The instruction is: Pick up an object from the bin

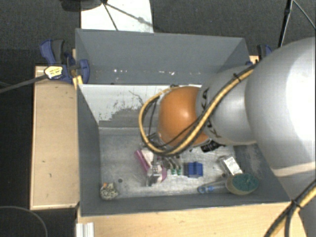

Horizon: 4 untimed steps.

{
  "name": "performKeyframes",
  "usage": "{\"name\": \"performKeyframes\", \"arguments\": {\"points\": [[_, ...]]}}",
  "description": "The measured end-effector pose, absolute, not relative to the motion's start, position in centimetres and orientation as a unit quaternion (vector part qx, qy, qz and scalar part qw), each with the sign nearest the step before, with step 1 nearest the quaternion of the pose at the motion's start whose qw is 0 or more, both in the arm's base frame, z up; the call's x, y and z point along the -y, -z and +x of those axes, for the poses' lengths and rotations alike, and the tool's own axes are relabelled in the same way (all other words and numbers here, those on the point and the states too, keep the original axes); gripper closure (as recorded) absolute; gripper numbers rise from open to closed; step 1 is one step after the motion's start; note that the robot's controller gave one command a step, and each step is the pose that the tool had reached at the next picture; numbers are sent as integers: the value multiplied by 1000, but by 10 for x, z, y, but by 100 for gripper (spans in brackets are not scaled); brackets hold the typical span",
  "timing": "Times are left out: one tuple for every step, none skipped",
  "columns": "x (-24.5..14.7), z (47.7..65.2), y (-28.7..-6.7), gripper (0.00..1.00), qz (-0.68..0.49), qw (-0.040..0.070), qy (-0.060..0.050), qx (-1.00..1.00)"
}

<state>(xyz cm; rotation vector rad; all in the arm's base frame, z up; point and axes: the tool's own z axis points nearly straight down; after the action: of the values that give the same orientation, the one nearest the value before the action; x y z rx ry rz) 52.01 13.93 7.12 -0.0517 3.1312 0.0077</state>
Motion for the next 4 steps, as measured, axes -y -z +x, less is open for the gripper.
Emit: {"name": "performKeyframes", "arguments": {"points": [[-99, 526, -73, 0, -147, 5, -2, -989], [-100, 529, -76, 100, -144, 11, -2, -990], [-79, 539, -226, 100, -118, 6, 0, -993], [-80, 538, -221, 0, -117, 1, 0, -993]]}}
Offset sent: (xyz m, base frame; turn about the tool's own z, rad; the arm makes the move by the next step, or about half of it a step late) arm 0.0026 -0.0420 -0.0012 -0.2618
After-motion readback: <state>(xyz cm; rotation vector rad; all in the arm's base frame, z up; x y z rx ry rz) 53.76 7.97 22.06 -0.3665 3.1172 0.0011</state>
